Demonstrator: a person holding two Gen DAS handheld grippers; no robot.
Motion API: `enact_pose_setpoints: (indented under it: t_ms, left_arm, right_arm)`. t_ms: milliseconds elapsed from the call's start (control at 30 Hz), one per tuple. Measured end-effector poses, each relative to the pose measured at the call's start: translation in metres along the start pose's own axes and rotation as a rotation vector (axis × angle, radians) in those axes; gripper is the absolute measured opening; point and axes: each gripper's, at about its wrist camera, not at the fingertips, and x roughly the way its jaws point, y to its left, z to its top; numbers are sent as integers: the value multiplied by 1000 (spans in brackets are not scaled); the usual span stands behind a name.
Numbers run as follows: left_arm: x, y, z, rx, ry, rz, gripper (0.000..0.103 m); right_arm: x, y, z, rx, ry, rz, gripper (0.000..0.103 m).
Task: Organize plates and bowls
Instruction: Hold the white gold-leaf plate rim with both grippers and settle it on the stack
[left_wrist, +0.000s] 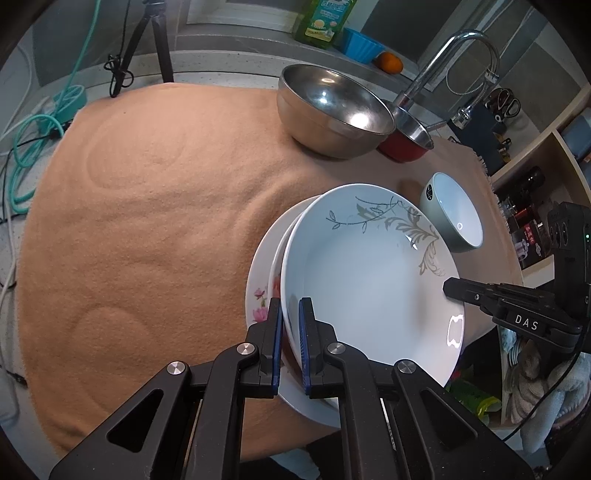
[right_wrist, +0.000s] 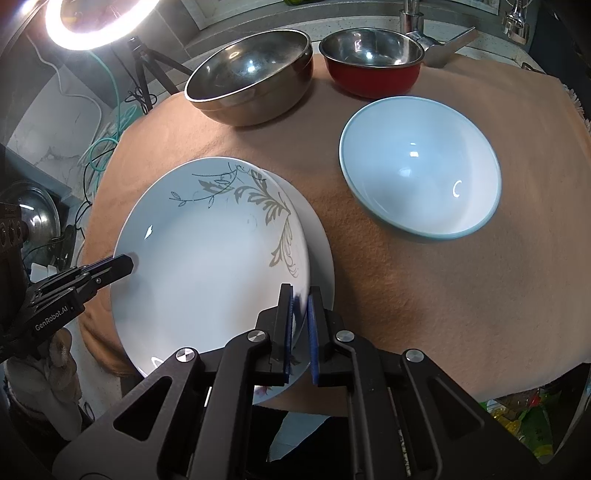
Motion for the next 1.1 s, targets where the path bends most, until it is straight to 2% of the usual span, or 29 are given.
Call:
enact_pose_setpoints:
  t_ms: [1100]
  left_arm:
    - [0,-8,0,76,28,46,7]
  right_arm:
    - [1,2,0,-12,3,-9,8]
